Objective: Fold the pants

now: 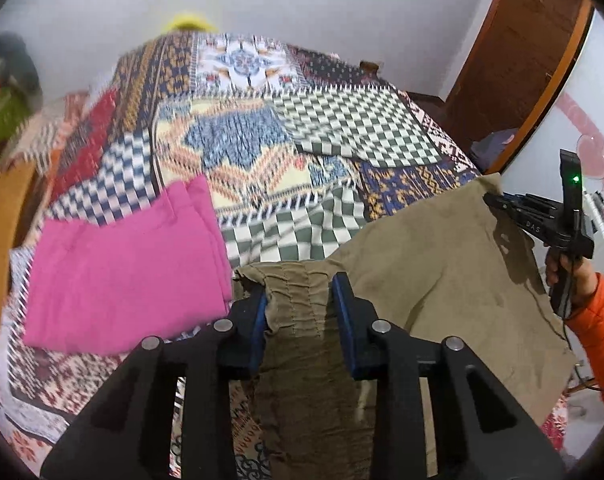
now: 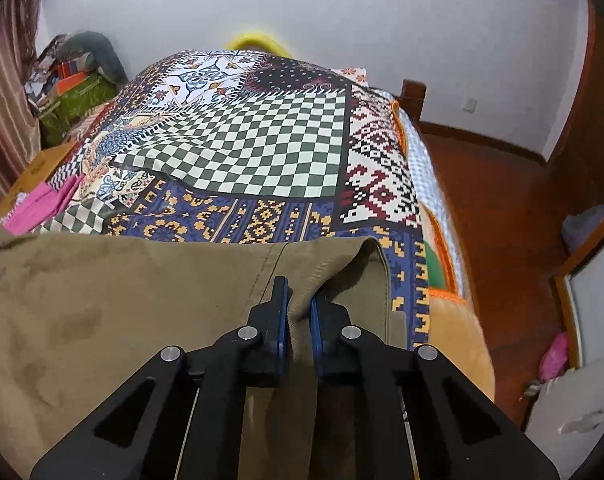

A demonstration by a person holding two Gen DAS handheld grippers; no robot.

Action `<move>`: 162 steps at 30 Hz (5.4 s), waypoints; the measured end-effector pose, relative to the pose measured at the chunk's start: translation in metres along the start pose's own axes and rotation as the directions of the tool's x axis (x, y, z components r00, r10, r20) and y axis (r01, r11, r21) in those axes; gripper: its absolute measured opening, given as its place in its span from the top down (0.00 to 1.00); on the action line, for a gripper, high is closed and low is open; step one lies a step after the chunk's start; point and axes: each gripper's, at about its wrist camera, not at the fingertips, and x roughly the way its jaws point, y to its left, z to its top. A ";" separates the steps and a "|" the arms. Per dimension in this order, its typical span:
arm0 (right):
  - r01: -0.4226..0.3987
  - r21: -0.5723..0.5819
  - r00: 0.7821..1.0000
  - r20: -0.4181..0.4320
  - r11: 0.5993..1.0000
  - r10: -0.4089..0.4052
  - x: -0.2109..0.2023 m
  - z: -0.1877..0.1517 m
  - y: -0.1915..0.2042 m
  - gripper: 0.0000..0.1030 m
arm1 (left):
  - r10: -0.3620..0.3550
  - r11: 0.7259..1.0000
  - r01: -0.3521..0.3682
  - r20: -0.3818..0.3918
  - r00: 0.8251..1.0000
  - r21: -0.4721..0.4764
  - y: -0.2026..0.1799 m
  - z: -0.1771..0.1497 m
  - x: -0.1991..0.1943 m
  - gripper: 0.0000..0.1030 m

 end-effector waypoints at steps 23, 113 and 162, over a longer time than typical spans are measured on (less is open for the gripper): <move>0.017 0.059 1.000 -0.025 0.998 -0.015 -0.035 0.006 -0.002 0.60 | 0.101 0.993 -0.099 0.035 0.994 -0.058 0.020 0.004 -0.050 0.62; -0.084 0.129 0.992 -0.084 0.988 0.095 -0.114 -0.138 0.080 0.43 | -0.256 0.915 0.205 -0.106 0.961 -0.347 0.003 -0.137 -0.067 0.37; -0.141 0.130 0.977 -0.144 0.981 0.159 -0.098 -0.159 0.076 0.43 | -0.126 0.951 0.111 -0.032 0.992 -0.287 -0.023 -0.077 -0.012 0.68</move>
